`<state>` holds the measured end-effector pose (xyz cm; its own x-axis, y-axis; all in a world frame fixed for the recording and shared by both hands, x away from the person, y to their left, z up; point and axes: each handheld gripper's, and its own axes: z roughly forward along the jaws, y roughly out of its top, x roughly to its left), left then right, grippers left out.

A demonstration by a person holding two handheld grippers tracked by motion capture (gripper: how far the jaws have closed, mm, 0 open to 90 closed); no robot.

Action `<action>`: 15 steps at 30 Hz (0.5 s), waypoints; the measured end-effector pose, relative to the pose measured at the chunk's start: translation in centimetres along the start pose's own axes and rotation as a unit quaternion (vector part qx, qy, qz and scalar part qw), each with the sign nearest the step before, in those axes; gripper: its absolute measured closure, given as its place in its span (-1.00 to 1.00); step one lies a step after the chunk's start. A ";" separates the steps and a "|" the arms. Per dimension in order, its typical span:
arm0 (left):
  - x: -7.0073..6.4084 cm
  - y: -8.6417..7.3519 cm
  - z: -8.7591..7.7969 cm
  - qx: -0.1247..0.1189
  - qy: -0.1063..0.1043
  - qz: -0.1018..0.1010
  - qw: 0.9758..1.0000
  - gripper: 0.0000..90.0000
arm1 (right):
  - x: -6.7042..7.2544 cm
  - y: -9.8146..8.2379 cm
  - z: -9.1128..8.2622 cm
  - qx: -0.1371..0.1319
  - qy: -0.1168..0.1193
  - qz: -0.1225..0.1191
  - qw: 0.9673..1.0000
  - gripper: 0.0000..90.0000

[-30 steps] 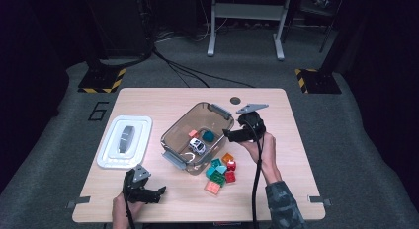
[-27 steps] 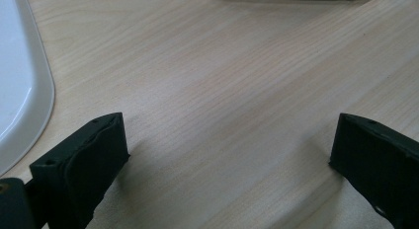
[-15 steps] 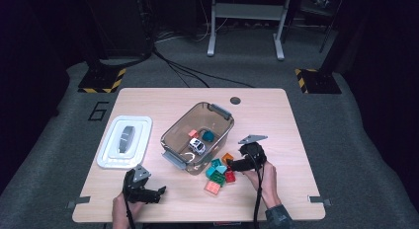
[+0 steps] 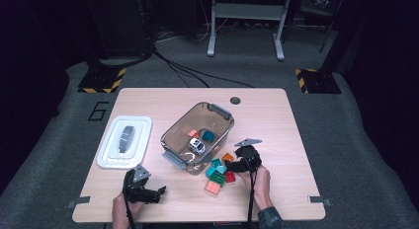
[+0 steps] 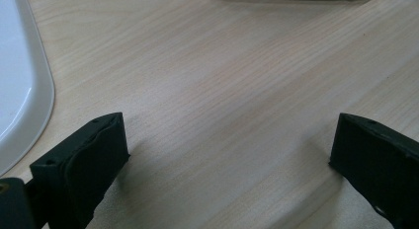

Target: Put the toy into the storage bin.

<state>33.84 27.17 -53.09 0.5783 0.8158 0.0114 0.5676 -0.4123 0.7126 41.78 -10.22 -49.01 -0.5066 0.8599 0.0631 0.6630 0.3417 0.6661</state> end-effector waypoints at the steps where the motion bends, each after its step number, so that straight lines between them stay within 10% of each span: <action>1: 0.0 0.0 0.0 0.000 0.000 0.000 1.000 -0.98 | 0.0 -0.1 0.0 0.002 -0.002 0.002 1.000 -0.42; 15: 0.0 0.0 0.0 0.000 0.000 0.000 1.000 -0.98 | -0.8 -1.3 -1.3 0.015 -0.013 -0.002 1.000 0.15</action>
<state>33.84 27.17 -53.09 0.5783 0.8158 0.0113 0.5676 -0.4122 0.7127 40.66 -11.84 -48.95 -0.4955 0.8677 0.0404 0.6774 0.3569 0.6433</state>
